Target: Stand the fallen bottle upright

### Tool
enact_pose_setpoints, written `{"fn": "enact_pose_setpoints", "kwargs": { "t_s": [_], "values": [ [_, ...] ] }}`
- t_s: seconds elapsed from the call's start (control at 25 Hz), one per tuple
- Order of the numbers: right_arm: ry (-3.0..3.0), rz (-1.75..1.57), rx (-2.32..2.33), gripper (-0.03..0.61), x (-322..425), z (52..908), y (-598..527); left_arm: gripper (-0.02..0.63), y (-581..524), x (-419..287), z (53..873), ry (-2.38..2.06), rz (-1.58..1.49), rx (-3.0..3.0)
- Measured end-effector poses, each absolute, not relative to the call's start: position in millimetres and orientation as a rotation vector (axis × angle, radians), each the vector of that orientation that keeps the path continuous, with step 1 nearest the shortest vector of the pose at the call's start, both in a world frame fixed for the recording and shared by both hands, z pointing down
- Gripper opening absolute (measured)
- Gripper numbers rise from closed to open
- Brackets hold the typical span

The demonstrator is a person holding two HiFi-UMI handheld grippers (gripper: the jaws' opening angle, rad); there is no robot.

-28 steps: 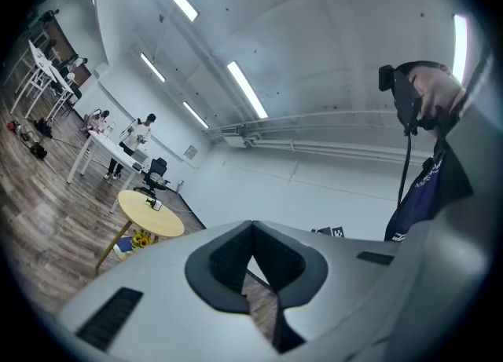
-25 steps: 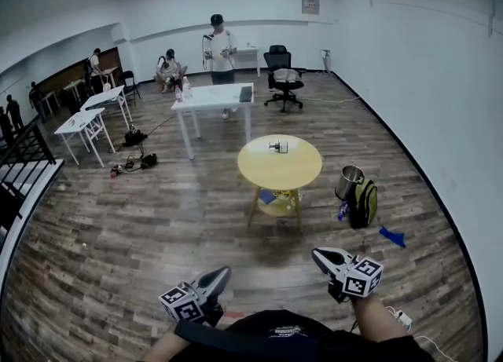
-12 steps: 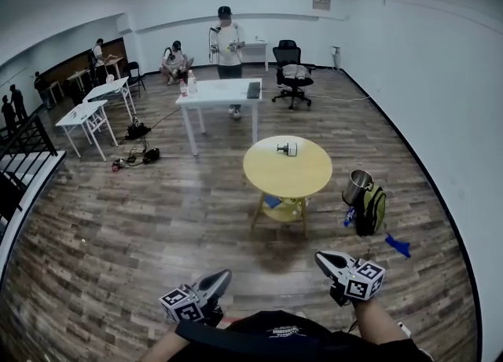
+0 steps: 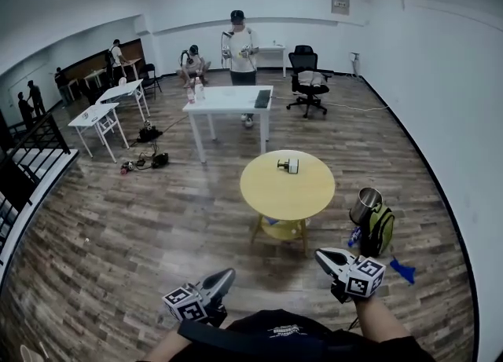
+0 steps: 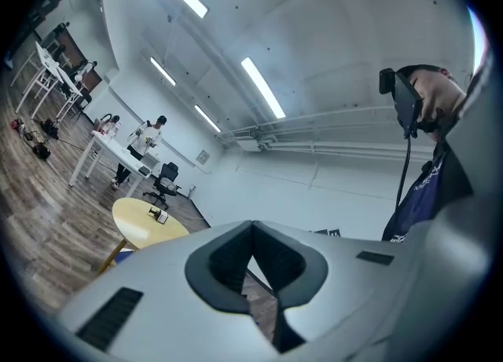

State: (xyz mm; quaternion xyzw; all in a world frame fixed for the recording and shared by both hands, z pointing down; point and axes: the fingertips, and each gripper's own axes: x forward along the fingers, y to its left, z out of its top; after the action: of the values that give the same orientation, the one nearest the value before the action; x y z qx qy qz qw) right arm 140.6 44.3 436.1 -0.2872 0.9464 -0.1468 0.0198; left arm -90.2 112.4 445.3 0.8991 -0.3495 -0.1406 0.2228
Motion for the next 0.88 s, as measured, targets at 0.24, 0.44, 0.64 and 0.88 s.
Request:
{"fn": "enact_pose_setpoints", "kwargs": {
  "t_s": [0.24,0.44,0.64,0.88],
  "values": [
    [2.934,-0.485,-0.886,0.009,208,442,-7,0.031,65,-22,438,-0.976,-0.4,2.475],
    [2.925,-0.487,-0.893,0.008,238,449,-39,0.031,33,2,437,-0.989,-0.389,2.468],
    [2.91,-0.492,-0.92,0.008,239,457,-71,0.031,-2,-4,456,-0.974,-0.358,2.476],
    [2.898,-0.483,-1.006,0.008,219,462,-125,0.031,-67,-22,451,-0.886,-0.39,2.492]
  ]
}}
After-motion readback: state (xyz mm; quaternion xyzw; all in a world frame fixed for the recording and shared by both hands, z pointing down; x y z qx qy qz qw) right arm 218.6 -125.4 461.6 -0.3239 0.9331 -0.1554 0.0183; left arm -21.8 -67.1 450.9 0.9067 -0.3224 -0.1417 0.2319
